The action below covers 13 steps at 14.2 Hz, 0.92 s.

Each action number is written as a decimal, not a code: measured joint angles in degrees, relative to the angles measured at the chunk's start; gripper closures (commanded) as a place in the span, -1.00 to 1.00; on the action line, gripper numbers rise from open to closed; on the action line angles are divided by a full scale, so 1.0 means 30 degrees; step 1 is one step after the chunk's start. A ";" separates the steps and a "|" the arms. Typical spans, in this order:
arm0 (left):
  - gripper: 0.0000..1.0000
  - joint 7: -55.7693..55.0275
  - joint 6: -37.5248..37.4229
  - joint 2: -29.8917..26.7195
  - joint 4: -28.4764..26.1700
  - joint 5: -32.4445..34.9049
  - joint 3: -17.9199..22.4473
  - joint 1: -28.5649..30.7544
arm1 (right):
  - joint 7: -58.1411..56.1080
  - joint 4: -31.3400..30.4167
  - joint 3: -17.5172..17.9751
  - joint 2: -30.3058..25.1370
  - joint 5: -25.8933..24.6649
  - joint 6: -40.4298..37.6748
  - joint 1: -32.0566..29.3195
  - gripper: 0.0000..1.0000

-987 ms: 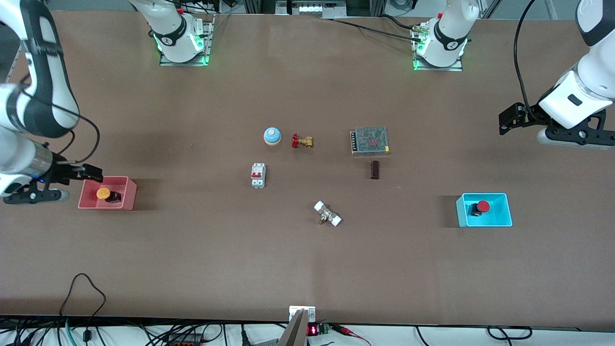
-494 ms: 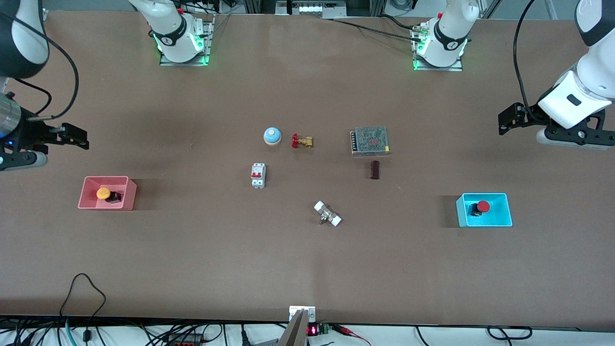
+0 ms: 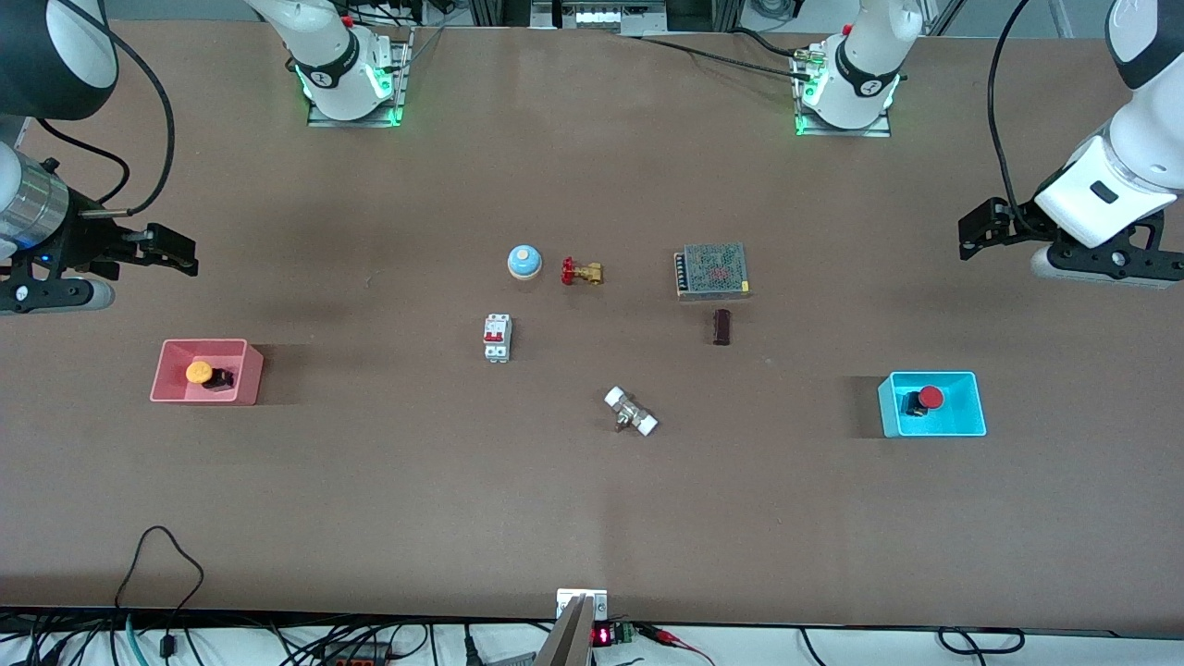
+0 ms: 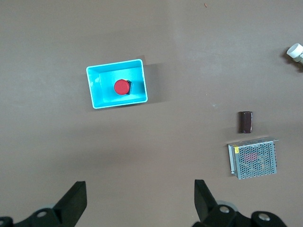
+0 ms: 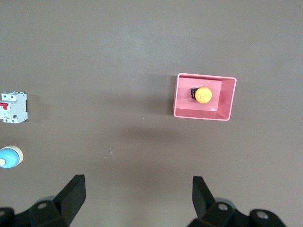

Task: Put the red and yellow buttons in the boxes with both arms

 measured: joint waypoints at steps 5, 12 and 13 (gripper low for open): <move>-1.00 0.0000 0.0020 0.0000 0.0000 0.0000 0.0000 -0.0001 | 0.0000 0.0173 -0.0658 -0.0161 0.0066 -0.0674 0.0310 -1.00; -1.00 0.0000 0.0022 0.0000 0.0000 0.0000 0.0000 -0.0003 | 0.0006 0.0174 -0.0747 -0.0433 0.0073 -0.1312 0.0472 -1.00; -1.00 0.0000 0.0022 0.0000 0.0000 0.0000 0.0000 -0.0003 | 0.0008 0.0174 -0.0764 -0.0433 0.0073 -0.1323 0.0472 -1.00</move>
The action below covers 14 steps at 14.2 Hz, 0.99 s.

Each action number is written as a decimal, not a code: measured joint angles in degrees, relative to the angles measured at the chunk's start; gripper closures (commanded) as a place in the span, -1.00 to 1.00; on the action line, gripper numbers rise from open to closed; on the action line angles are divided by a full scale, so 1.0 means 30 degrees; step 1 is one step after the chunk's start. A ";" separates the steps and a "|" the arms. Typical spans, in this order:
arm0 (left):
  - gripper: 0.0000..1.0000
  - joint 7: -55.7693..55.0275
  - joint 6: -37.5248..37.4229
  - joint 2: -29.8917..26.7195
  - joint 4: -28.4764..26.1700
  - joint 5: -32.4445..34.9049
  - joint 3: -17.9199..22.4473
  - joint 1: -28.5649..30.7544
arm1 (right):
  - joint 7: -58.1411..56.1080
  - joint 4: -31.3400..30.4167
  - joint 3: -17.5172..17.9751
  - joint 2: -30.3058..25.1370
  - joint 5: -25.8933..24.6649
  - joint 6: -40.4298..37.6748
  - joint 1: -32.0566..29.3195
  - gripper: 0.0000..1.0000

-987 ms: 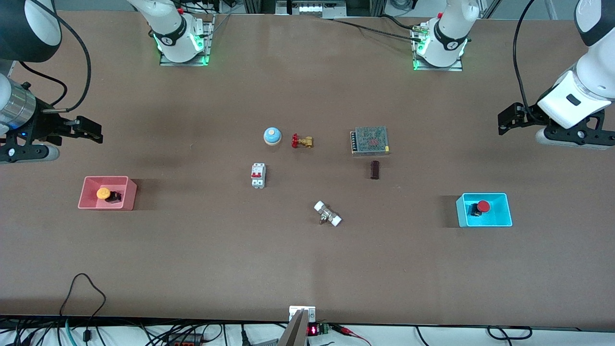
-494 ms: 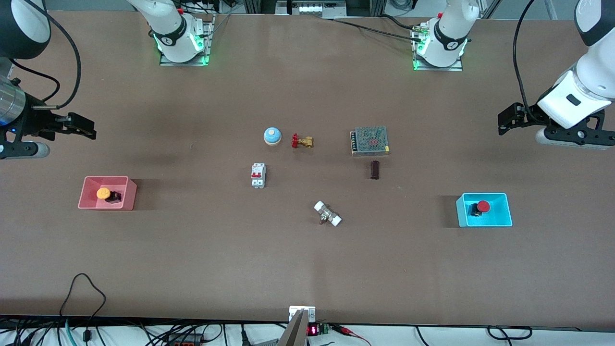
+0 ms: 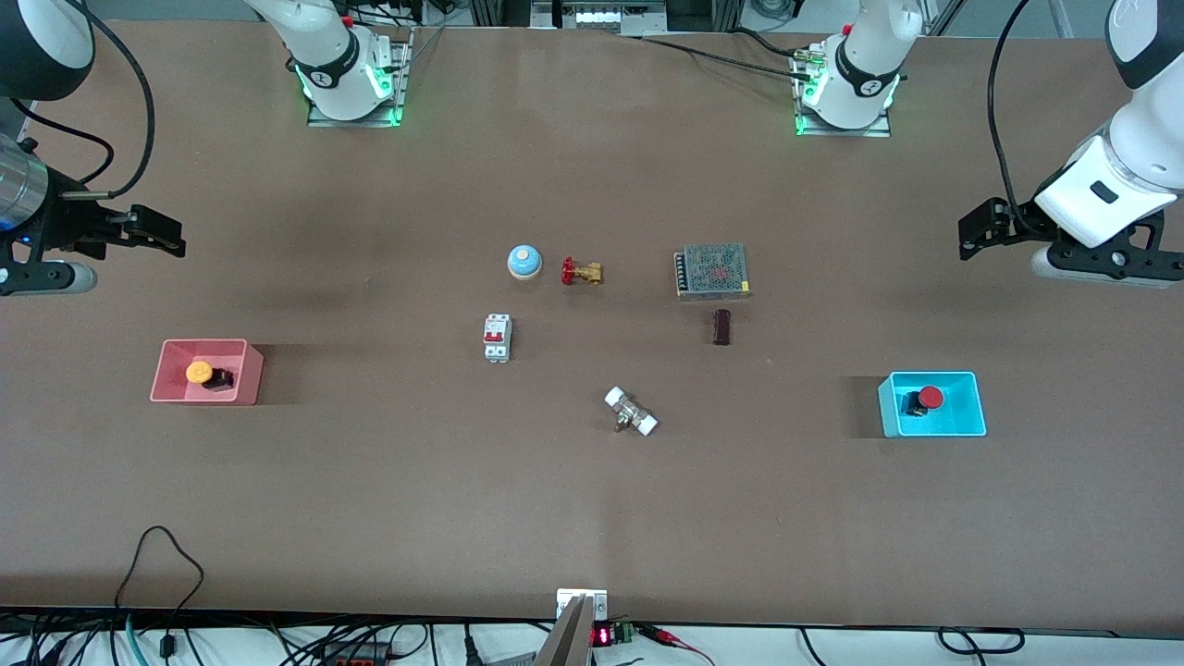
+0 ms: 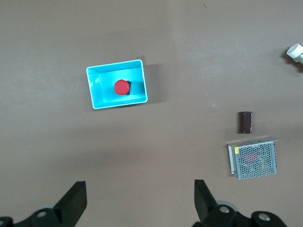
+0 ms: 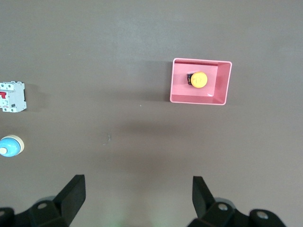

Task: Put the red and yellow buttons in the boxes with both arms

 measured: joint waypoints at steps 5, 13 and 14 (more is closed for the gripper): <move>-1.00 0.0000 0.0000 0.0000 0.0000 0.0000 0.0000 0.0000 | 0.0096 0.0000 -0.0049 0.0001 0.0002 -0.0037 -0.0006 -1.00; -1.00 0.0000 0.0000 0.0000 0.0000 0.0000 0.0000 0.0000 | 0.0107 0.0000 -0.0232 0.0056 0.0277 -0.0037 -0.0150 -1.00; -1.00 0.0000 0.0000 0.0000 0.0000 0.0000 0.0000 0.0000 | 0.0109 0.0000 -0.0232 0.0057 0.0353 -0.0038 -0.0150 -1.00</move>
